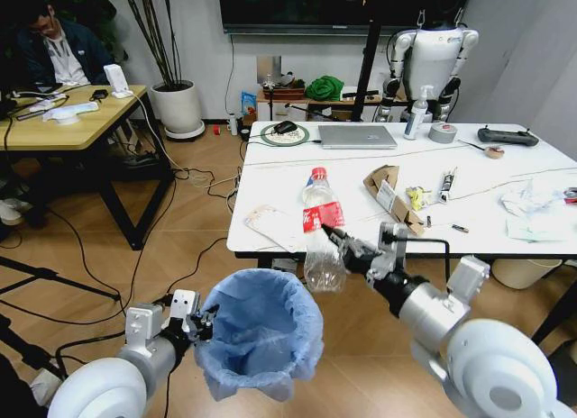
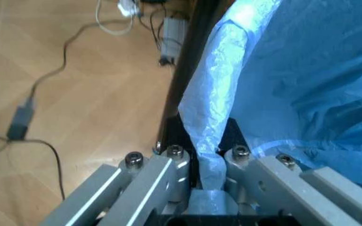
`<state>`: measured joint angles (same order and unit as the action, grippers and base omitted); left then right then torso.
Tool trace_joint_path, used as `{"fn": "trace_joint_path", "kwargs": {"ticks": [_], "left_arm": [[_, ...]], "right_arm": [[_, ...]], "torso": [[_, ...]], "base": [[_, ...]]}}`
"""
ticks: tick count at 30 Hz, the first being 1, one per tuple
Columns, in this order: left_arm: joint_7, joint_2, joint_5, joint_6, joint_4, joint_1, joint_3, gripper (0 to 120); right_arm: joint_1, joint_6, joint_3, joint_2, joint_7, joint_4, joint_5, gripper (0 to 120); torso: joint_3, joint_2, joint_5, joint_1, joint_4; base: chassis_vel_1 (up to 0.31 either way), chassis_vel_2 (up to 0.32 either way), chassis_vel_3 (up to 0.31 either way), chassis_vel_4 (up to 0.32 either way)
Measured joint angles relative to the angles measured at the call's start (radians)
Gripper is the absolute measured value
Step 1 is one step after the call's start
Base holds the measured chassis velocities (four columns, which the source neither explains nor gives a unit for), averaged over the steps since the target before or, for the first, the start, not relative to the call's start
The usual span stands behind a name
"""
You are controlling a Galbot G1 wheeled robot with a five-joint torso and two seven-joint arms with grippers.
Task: Pick up the trash bin and place the trash from the table into it.
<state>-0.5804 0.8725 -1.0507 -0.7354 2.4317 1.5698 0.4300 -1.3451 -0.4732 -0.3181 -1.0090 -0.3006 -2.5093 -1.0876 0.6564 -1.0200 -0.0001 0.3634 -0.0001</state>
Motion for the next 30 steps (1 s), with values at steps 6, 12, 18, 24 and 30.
{"fn": "trace_joint_path", "kwargs": {"ticks": [6,12,18,24,30], "left_arm": [[-0.063,0.017,-0.019,0.000,-0.022,-0.042,-0.070,2],[-0.096,0.021,-0.019,0.000,-0.035,-0.067,-0.117,2],[-0.129,0.028,-0.040,0.000,-0.053,-0.122,-0.173,2],[-0.142,0.031,-0.055,0.000,-0.058,-0.139,-0.188,2],[-0.147,0.032,-0.064,0.000,-0.054,-0.137,-0.181,2]], "right_arm": [[-0.037,0.017,0.017,-0.031,0.091,0.043,0.143,0],[-0.058,0.018,0.075,-0.093,0.115,0.057,0.207,0],[-0.093,0.037,0.123,-0.110,0.169,0.068,0.291,0],[-0.117,0.072,0.197,-0.100,0.243,0.105,0.415,0],[-0.104,0.085,0.236,-0.147,0.268,0.149,0.518,0]], "torso": [[0.000,0.000,0.0001,0.000,-0.0002],[0.000,0.000,0.0002,0.000,0.0001],[0.000,0.000,-0.0001,0.000,-0.0002],[0.000,0.000,-0.0001,0.000,-0.0002],[0.000,0.000,0.0000,0.000,0.0000]], "base": [[0.000,0.000,0.000,0.000],[0.000,0.000,0.000,0.000],[0.000,0.000,0.000,0.000],[0.000,0.000,0.000,0.000],[0.000,0.000,0.000,0.000]]}}
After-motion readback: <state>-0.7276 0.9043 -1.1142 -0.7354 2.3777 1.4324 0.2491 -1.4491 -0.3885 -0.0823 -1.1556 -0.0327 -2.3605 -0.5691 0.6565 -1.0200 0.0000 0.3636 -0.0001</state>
